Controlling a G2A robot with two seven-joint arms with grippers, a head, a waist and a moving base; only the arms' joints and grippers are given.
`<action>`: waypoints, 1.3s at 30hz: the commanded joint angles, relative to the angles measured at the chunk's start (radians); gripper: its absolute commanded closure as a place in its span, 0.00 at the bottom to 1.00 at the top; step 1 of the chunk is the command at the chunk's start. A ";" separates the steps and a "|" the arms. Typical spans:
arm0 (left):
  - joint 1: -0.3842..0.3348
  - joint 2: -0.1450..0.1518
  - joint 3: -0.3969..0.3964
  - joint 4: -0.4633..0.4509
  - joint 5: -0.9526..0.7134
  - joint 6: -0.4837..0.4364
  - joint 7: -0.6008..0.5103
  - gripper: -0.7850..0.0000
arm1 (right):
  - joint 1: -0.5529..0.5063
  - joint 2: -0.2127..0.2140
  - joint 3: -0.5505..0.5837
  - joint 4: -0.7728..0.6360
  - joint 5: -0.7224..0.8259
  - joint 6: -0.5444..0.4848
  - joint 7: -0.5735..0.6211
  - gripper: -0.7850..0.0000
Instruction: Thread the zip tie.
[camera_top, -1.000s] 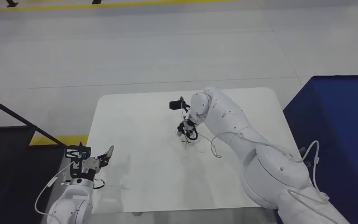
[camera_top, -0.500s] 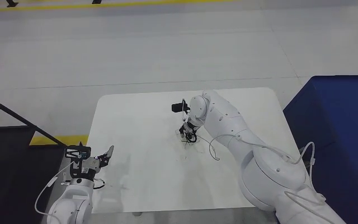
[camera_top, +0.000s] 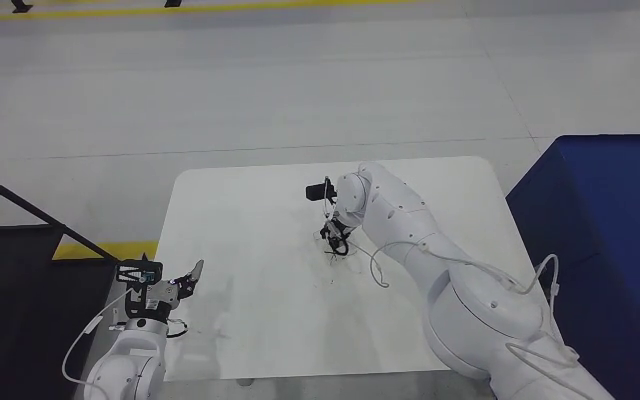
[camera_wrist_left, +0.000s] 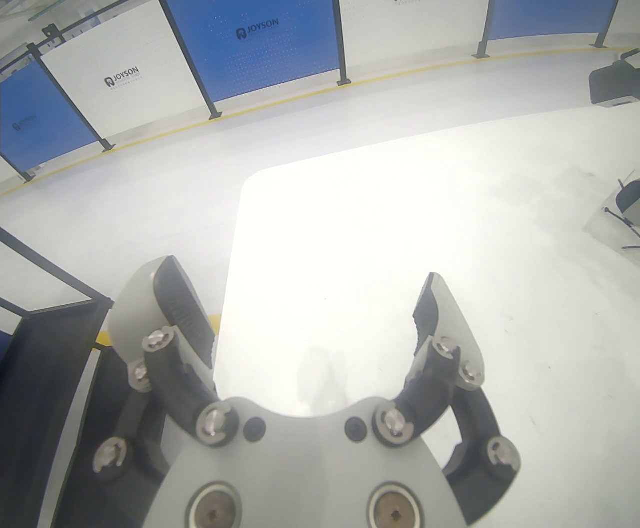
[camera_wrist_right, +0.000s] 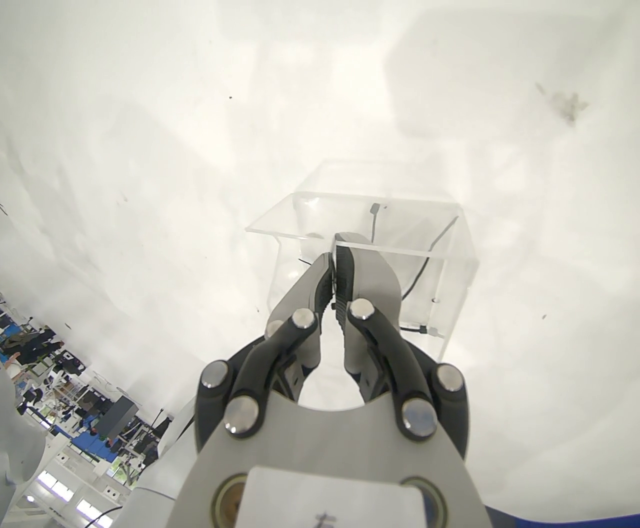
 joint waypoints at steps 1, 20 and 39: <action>0.000 0.000 0.000 0.000 0.000 0.000 0.000 0.00 | 0.000 -0.001 0.003 0.002 -0.002 0.000 -0.001 1.00; 0.000 0.000 0.000 0.000 0.000 0.000 0.000 0.00 | 0.101 0.084 0.235 0.058 0.382 -0.365 0.216 1.00; 0.000 0.000 0.000 0.000 0.000 0.000 0.000 0.00 | 0.101 0.084 0.235 0.058 0.382 -0.365 0.216 1.00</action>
